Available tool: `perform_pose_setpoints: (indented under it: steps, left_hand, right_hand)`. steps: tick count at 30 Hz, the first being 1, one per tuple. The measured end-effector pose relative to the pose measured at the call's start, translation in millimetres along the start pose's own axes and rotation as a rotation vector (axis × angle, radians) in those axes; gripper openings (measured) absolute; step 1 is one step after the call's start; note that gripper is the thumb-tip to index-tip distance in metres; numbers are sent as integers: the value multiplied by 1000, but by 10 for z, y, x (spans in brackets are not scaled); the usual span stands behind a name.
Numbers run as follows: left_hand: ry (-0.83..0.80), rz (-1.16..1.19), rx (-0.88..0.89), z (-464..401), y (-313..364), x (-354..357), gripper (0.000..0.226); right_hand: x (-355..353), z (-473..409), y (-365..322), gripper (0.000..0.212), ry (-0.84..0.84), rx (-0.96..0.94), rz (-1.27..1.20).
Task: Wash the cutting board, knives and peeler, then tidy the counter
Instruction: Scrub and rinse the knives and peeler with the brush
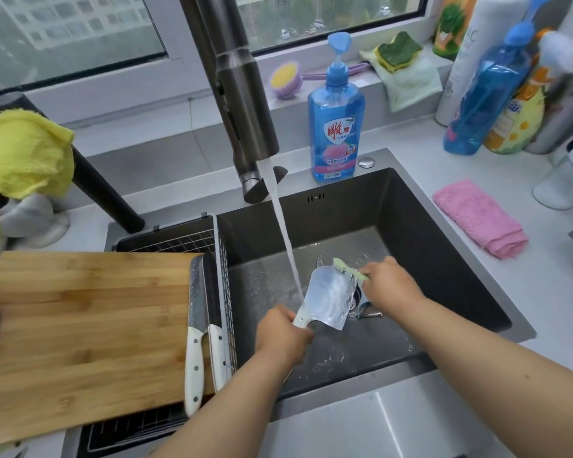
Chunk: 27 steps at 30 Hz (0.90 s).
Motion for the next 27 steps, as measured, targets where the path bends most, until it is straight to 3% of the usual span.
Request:
perform_pose_setpoints:
  steps: [6,11,17,22,27]
  left_hand:
    - [33,-3,9,-21,-23,-47,19]
    - [33,-16,5,-33,-19,-88,19]
    - [52,36,2,-94,-41,-124,16]
    - [-39,71,-39,-121,-101,-59,14]
    - [-335,252,-271,-51,-191,174,29]
  right_hand:
    - [240,267,-399,23,-122,-214,-135]
    - [86,93,-206,22,-48,-93,-58]
    - [281,329,-482,18,-236,-150,-269]
    - [21,87,-279,22,-58,-105,-71]
    - [-304,117,-41,15,179,-63,-334]
Point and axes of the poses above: each hand's wrist, its own z-axis away from the middle knuckle, its own x-axis out of the palm, y = z × x, the point moved 8 cm from there along -z, towards the middle knuckle, and after that the axes turned 9 degrees about -x, right-handed, at the moved point
